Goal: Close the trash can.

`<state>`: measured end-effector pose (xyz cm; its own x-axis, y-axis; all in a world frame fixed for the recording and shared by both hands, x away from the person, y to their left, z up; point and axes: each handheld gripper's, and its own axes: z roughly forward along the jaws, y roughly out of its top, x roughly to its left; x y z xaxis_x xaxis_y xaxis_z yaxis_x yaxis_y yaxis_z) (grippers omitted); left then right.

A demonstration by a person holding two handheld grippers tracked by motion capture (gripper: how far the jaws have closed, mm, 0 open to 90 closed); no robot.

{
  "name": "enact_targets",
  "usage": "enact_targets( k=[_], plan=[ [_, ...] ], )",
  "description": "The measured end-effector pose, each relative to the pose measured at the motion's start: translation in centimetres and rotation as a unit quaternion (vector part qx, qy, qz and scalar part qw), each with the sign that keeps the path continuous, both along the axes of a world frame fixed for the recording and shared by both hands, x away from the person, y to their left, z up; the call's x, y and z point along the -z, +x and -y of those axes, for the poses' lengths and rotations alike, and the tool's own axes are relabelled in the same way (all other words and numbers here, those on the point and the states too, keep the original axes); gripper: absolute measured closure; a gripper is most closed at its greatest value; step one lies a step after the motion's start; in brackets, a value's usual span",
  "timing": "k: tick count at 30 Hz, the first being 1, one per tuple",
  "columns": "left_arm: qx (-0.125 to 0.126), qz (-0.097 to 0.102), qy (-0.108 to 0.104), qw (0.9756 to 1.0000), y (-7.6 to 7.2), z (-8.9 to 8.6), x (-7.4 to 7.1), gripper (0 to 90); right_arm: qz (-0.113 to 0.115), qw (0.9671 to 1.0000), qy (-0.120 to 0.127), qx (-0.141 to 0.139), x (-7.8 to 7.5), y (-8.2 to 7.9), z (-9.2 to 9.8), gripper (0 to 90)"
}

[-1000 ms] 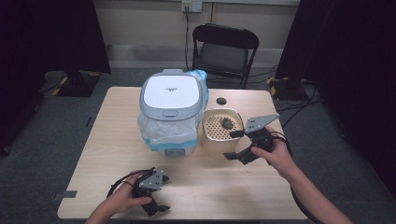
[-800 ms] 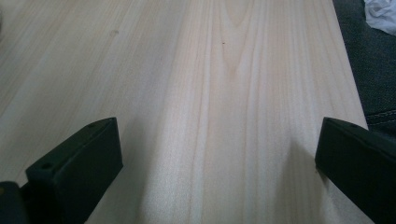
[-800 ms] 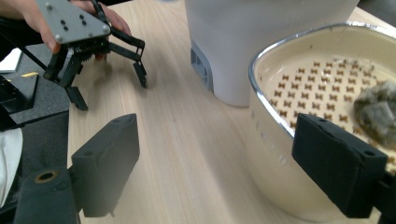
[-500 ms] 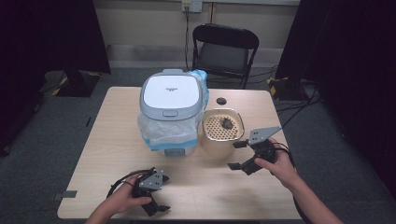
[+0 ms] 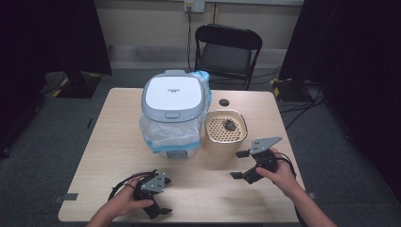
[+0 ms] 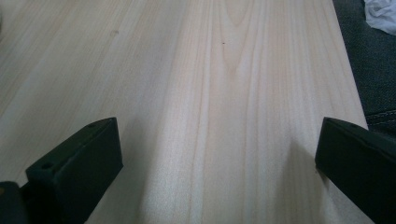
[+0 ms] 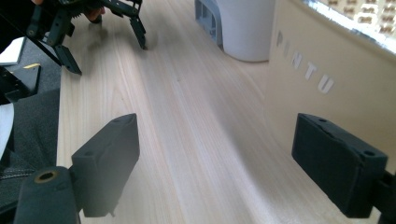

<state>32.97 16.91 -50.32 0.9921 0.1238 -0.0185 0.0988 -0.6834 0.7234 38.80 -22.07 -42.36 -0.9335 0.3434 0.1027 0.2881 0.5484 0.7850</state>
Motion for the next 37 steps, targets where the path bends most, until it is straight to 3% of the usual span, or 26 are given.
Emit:
enact_targets(
  k=[19, 37],
  plan=[
    [0.0, 0.0, 0.001, 1.0, 0.0, 0.0, 0.0, 0.0, -0.011, 0.9995, -0.028, -0.002, 3.5, 0.0, -0.4, 14.6],
    [0.0, 0.001, 0.001, 1.0, 0.0, 0.0, 0.0, 0.0, 0.006, 0.9986, -0.052, -0.01, 5.5, -0.3, -1.8, 14.6]
  ],
)
